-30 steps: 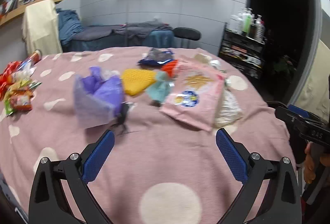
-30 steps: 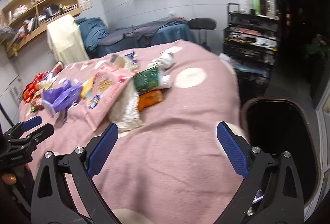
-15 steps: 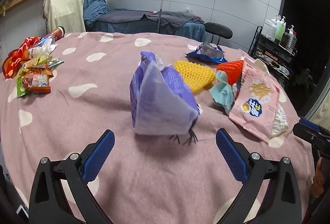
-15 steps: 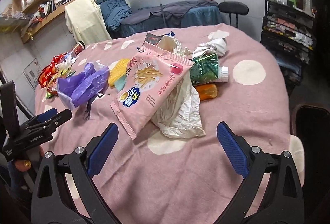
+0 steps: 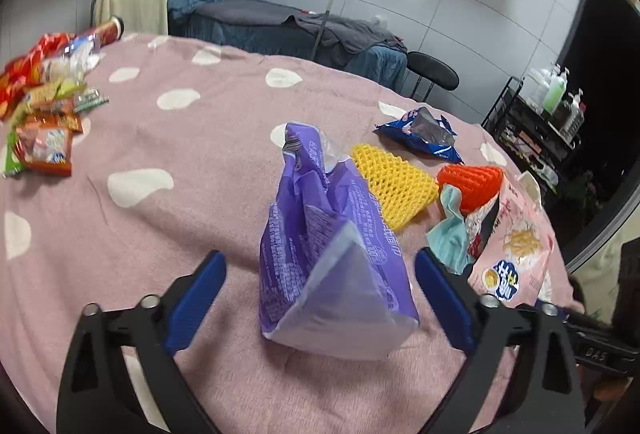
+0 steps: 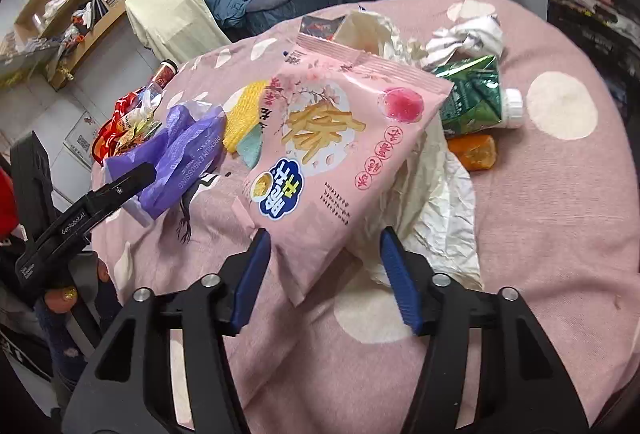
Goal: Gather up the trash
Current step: 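Grasp the purple plastic bag with the left tool while the right tool grasps the pink snack bag, then carry the pink snack bag to the bin and open the right tool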
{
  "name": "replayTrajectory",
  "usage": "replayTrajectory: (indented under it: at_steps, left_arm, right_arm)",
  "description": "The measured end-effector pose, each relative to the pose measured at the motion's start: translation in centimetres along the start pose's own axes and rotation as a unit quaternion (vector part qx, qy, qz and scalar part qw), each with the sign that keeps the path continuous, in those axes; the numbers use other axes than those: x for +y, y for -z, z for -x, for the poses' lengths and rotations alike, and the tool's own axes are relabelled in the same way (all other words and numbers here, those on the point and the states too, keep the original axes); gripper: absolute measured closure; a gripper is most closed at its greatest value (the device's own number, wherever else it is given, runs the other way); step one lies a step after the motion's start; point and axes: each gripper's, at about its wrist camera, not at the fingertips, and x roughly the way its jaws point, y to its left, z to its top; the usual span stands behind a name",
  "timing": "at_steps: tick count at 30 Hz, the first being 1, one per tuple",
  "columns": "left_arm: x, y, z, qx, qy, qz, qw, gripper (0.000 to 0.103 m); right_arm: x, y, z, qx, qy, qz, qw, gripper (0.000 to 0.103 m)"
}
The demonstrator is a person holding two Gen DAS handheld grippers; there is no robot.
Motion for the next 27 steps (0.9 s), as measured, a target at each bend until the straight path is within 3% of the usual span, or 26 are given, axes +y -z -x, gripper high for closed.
replayTrajectory:
  at_steps: [1, 2, 6, 7, 13, 18, 27]
  left_arm:
    - [0.2, 0.0, -0.2, 0.005, 0.005, 0.008, 0.9999, 0.031]
    - [0.3, 0.1, -0.3, 0.008, 0.01, 0.013, 0.9998, 0.034]
    - [0.1, 1.0, -0.2, 0.009, 0.008, 0.014, 0.9998, 0.06]
    - [0.1, 1.2, -0.1, 0.007, 0.006, 0.013, 0.9999, 0.063]
    - [0.2, 2.1, 2.1, -0.024, 0.008, 0.022, 0.9994, 0.073]
    - [-0.5, 2.5, 4.0, -0.045, 0.02, 0.026, 0.9984, 0.074]
    - [-3.9, 3.4, 6.5, -0.073, 0.053, 0.005, 0.9959, 0.074]
  right_arm:
    - [-0.1, -0.2, -0.3, 0.003, -0.004, -0.004, 1.0, 0.061]
    - [-0.1, -0.3, -0.4, 0.004, -0.009, -0.006, 1.0, 0.07]
    - [0.0, -0.3, -0.3, -0.007, -0.019, -0.004, 1.0, 0.087]
    - [0.0, -0.3, -0.2, -0.01, -0.025, -0.004, 1.0, 0.089]
    - [0.9, 0.3, 2.2, -0.047, -0.027, 0.024, 0.998, 0.096]
    - [1.6, 1.1, 4.9, -0.085, -0.014, 0.052, 0.995, 0.097]
    - [-0.5, 3.3, 9.1, -0.119, -0.015, 0.033, 0.992, 0.097]
